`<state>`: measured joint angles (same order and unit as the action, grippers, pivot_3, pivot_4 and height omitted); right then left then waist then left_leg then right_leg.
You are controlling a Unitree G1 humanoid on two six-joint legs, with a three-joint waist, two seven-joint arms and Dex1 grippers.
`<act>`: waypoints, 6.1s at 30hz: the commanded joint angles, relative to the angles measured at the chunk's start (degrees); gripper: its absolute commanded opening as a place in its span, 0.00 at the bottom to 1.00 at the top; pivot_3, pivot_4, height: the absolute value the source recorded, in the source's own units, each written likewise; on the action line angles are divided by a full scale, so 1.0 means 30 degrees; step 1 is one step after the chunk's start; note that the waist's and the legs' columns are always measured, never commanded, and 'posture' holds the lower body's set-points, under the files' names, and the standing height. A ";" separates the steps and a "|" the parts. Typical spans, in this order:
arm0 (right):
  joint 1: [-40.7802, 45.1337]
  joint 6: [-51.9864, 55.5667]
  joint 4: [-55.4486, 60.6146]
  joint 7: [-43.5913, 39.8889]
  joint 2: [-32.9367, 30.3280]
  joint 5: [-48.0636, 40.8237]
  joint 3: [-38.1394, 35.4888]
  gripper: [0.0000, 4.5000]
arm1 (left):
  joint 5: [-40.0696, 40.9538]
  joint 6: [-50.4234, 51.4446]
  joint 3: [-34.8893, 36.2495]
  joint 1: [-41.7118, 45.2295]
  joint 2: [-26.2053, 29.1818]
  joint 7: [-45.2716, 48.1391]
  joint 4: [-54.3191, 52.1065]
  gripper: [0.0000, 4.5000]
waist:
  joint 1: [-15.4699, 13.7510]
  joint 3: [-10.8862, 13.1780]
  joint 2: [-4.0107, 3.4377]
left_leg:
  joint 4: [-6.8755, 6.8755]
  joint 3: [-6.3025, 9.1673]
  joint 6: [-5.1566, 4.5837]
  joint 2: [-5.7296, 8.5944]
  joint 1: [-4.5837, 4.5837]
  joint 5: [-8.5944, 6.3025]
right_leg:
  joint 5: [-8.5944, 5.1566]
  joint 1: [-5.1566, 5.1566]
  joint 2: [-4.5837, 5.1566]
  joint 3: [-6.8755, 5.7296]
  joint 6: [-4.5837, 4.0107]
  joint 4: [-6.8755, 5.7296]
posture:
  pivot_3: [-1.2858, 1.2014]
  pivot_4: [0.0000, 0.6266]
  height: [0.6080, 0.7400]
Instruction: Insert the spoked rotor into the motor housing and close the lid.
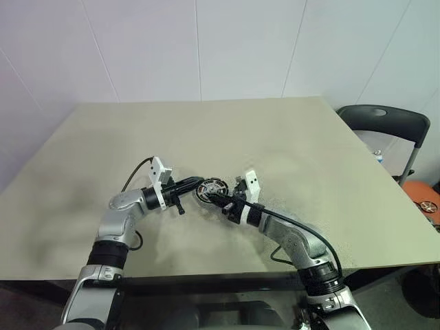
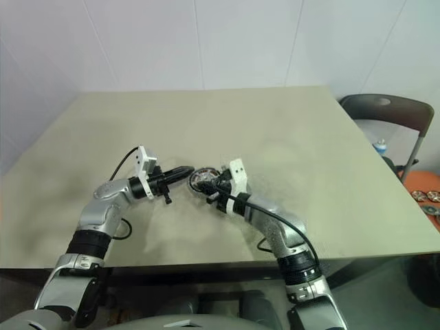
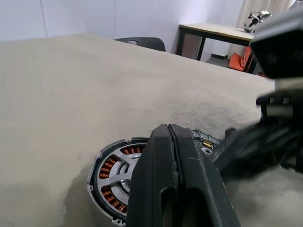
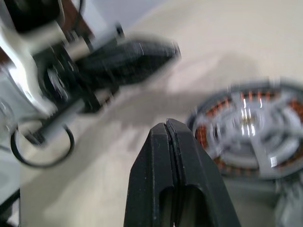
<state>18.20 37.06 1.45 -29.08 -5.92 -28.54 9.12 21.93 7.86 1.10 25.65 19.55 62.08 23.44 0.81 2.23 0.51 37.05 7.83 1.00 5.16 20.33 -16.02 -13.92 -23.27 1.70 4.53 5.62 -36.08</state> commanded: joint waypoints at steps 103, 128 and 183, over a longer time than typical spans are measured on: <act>0.0243 0.7082 -0.0862 1.1316 0.2681 -0.7631 -1.1996 0.72 | -0.0667 -0.1668 0.0036 -0.0140 0.1143 0.0970 0.0350 0.00 | -0.0024 0.0006 -0.0010 | 0.0005 0.0000 0.0021 0.0006 -0.0010 0.0012 | 0.0005 0.0023 0.0009 0.0002 -0.0009 -0.0003 | 0.52 0.00 1.00; 0.1502 0.2092 0.0517 0.8026 0.0438 -0.3337 -0.6636 0.02 | -0.1205 -0.2364 0.0069 0.0006 0.1145 0.0426 0.1064 0.00 | 0.0097 0.0028 -0.0046 | -0.0021 -0.0006 0.0021 -0.0013 0.0010 0.0012 | 0.0006 -0.0024 0.0006 0.0011 -0.0009 -0.0007 | 0.52 0.00 1.00; 0.0080 -0.4105 0.3641 0.0065 -0.2814 0.6470 0.1294 0.55 | -0.1665 -0.2604 0.0065 0.0455 0.0993 0.0270 0.2101 0.00 | -0.0056 0.0024 -0.0024 | -0.0004 0.0009 0.0024 -0.0001 0.0006 0.0012 | 0.0008 -0.0003 0.0002 -0.0009 -0.0012 0.0003 | 0.52 0.00 1.00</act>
<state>18.12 24.93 9.66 -28.11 -14.11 -8.14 14.00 16.84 0.87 0.82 25.49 22.32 62.96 30.26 0.65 2.30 0.44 37.03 7.86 1.08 5.16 20.35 -15.98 -13.90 -23.29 1.71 4.50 5.58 -36.07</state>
